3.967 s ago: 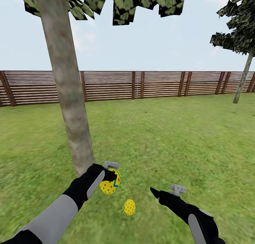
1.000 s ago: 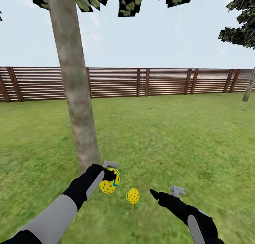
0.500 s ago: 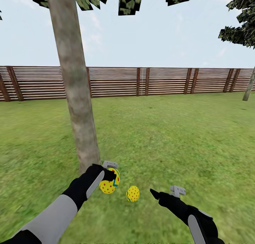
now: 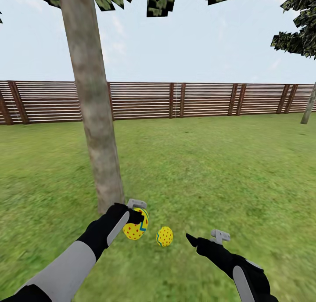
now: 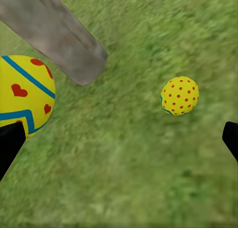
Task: Take the three Easter eggs out of the wicker basket on the lawn in the garden, then place them on the lawn next to a single tree (choose any tree) so that all three eggs are next to the same tree and none are left in the basket.
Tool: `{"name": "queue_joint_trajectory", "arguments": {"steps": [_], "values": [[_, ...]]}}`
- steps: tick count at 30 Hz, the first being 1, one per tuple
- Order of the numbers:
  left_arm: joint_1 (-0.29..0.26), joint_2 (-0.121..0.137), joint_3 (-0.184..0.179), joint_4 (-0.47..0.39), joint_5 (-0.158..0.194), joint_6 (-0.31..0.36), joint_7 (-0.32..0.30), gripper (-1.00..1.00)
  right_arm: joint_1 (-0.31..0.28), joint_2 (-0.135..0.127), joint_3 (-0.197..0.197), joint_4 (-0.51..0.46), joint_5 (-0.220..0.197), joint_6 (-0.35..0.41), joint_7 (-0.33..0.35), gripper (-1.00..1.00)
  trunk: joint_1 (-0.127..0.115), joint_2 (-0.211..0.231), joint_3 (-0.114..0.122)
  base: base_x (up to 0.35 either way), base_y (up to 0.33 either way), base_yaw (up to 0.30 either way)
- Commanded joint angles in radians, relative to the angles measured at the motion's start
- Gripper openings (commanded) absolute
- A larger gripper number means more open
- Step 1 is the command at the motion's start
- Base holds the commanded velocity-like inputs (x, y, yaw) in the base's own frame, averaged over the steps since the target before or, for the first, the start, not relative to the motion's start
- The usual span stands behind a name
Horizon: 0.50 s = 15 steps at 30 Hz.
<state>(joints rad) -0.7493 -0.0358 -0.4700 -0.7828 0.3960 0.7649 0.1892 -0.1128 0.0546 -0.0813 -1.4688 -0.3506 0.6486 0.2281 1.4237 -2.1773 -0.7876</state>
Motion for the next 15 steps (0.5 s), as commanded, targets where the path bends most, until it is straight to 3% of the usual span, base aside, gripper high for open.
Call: {"name": "queue_joint_trajectory", "arguments": {"steps": [1, 15], "values": [[-0.001, 0.001, -0.003, -0.001, 0.010, 0.003, 0.009, -1.00, -0.001, 0.001, -0.003, -0.001, -0.001, 0.006, 0.005, 1.00, 0.004, -0.008, -0.004, 0.000, 0.000, 0.000], [-0.001, 0.001, -0.002, -0.001, 0.010, 0.002, 0.009, -1.00, -0.001, 0.001, -0.003, -0.001, -0.001, 0.006, 0.005, 1.00, 0.057, -0.106, -0.048, 0.000, 0.000, 0.000]]}}
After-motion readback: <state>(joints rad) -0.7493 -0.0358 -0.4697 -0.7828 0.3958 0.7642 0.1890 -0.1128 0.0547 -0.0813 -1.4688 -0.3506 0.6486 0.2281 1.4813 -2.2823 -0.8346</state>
